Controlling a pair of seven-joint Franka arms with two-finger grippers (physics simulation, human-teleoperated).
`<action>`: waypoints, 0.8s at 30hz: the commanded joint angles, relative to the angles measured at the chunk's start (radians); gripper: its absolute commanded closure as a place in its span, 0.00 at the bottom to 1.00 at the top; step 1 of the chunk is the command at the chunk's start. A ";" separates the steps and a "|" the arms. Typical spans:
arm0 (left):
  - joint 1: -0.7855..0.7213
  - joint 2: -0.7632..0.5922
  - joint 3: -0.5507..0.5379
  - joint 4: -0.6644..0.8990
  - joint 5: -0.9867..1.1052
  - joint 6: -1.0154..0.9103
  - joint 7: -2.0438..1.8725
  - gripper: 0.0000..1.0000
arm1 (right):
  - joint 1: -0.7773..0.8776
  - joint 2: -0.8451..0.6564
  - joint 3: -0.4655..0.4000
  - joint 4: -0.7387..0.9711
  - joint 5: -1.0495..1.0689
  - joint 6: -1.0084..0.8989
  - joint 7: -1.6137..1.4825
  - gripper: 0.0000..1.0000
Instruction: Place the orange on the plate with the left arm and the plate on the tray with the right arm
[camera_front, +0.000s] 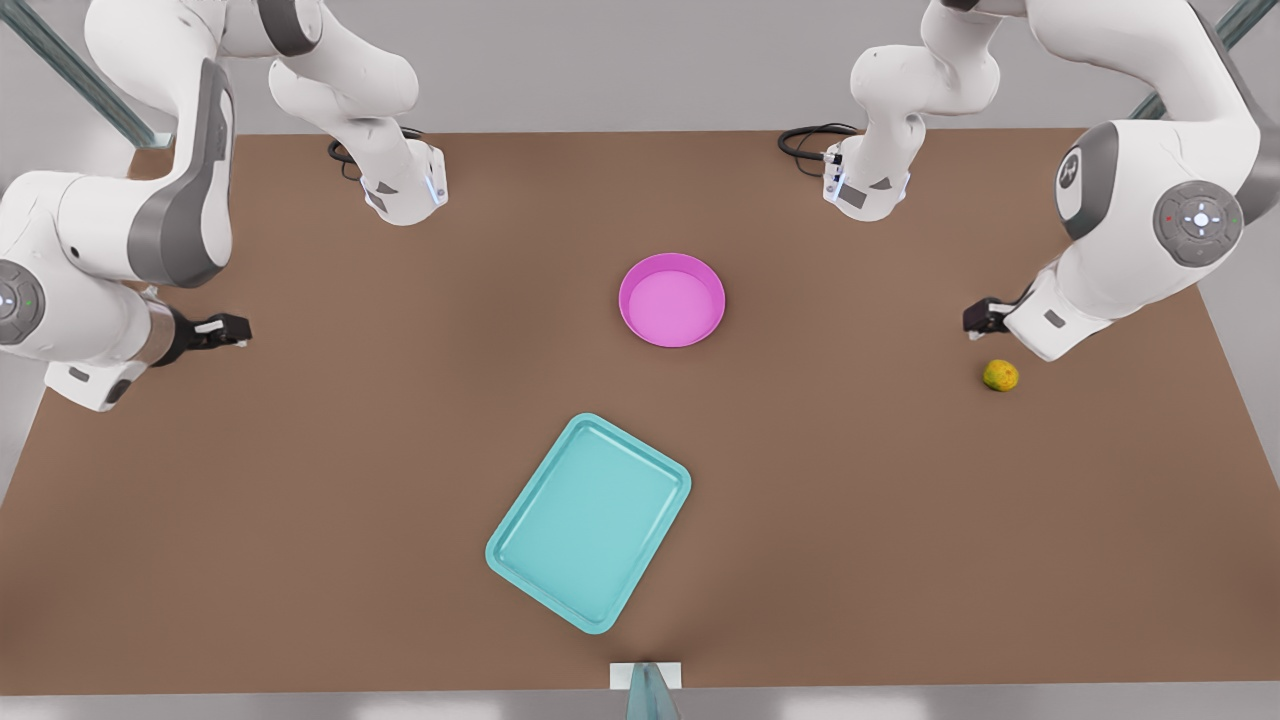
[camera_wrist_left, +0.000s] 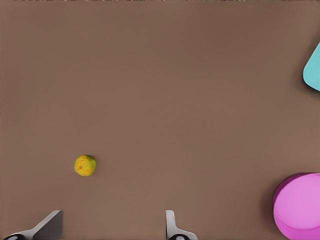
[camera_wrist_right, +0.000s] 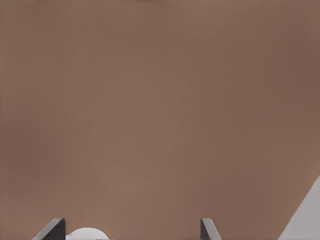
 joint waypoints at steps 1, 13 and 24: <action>-0.001 -0.001 0.002 0.000 0.002 0.025 -0.002 0.00 | -0.004 0.009 -0.001 0.011 0.030 0.091 -0.109 0.00; 0.147 0.241 0.207 -0.527 -0.011 0.835 0.204 0.00 | -0.015 0.009 -0.002 0.011 0.013 0.083 -0.115 0.00; 0.157 0.229 0.266 -0.688 0.000 0.930 0.584 0.00 | -0.024 0.029 -0.004 0.011 0.019 0.082 -0.112 0.00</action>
